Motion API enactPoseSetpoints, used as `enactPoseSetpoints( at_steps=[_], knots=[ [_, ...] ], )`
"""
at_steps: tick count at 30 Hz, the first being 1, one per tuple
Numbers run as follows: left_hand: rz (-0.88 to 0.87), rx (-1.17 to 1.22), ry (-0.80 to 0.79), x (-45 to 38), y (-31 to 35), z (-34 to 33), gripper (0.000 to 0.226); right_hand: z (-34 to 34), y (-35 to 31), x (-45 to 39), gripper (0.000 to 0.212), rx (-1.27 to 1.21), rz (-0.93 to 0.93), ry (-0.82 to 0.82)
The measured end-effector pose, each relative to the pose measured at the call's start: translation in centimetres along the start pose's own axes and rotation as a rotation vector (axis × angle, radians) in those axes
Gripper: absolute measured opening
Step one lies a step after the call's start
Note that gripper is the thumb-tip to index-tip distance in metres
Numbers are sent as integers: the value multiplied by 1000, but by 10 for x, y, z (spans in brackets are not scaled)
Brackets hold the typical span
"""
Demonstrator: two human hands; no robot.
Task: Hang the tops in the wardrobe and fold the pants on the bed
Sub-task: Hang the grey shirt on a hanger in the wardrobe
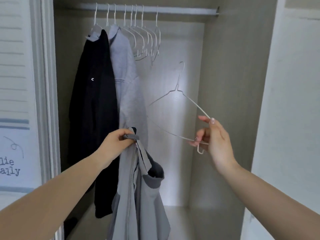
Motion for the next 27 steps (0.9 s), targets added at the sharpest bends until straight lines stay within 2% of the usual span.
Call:
enactPoseSetpoints(
  at_steps=[3,9,12,15,21,27],
  knots=[
    [26,-53,-33,16,-14,18,23,31,6,26,34,-29,-51,-1],
    [76,-129,6,23,-28,62,21,84,10,57,41,-67,-193,22],
    [52,-190,-29,22,-30,69,17,99,3,64,47,-53,-199,0],
    [75,-240,-45,24,-33,74,10,106,-6,66,49,-36,-193,-14],
    [92,-291,-309,36,-22,63,29,105,-15,53,48,-34,-186,-25],
    [52,-241,-227,42,-5,57,21,90,-11,46,49,-26,-187,-93]
  ],
)
Point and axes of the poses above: each hand's wrist, its own x-axis away from the middle knuckle, its own z-axis out of the back of the hand, y = z × x, the point moved 5 cm from there along -x, towards the middle knuckle, and after that the axes turned 14 degrees about y, right-handed, at the moved point
